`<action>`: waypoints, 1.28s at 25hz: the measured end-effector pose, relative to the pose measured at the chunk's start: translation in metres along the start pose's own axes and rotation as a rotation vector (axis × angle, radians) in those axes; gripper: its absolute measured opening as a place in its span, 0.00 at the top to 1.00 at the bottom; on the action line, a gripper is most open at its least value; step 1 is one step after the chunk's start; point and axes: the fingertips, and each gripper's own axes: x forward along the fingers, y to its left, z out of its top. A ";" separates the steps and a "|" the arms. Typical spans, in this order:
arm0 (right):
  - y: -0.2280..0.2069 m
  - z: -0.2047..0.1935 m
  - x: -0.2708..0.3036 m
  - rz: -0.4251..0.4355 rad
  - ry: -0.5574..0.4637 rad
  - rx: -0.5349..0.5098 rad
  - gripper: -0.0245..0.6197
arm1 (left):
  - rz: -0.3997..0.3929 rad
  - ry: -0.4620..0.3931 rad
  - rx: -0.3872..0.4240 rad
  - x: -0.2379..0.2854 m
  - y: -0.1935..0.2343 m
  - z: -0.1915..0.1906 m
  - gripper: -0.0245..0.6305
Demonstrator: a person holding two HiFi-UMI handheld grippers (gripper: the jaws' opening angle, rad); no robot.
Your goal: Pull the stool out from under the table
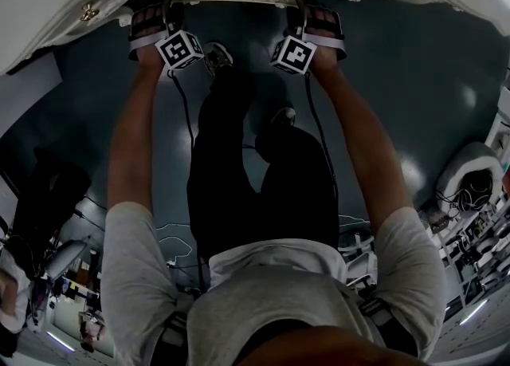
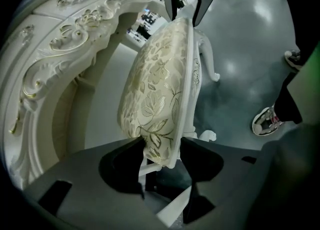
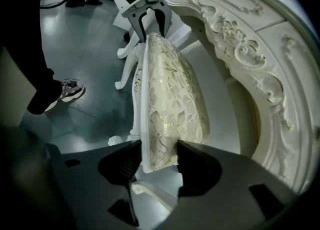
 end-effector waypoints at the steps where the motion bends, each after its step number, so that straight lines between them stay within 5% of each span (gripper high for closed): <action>1: 0.003 0.000 -0.003 -0.001 0.001 0.005 0.60 | -0.003 -0.001 0.001 -0.003 -0.003 0.000 0.60; 14: 0.015 -0.011 -0.014 0.012 -0.032 -0.080 0.60 | -0.048 0.028 -0.069 -0.037 -0.035 0.003 0.61; 26: 0.035 -0.021 -0.042 0.034 -0.001 -0.036 0.60 | -0.071 0.055 -0.072 -0.056 -0.048 0.006 0.61; 32: 0.040 -0.023 -0.048 0.031 -0.025 -0.072 0.60 | -0.080 0.074 -0.146 -0.070 -0.061 0.007 0.63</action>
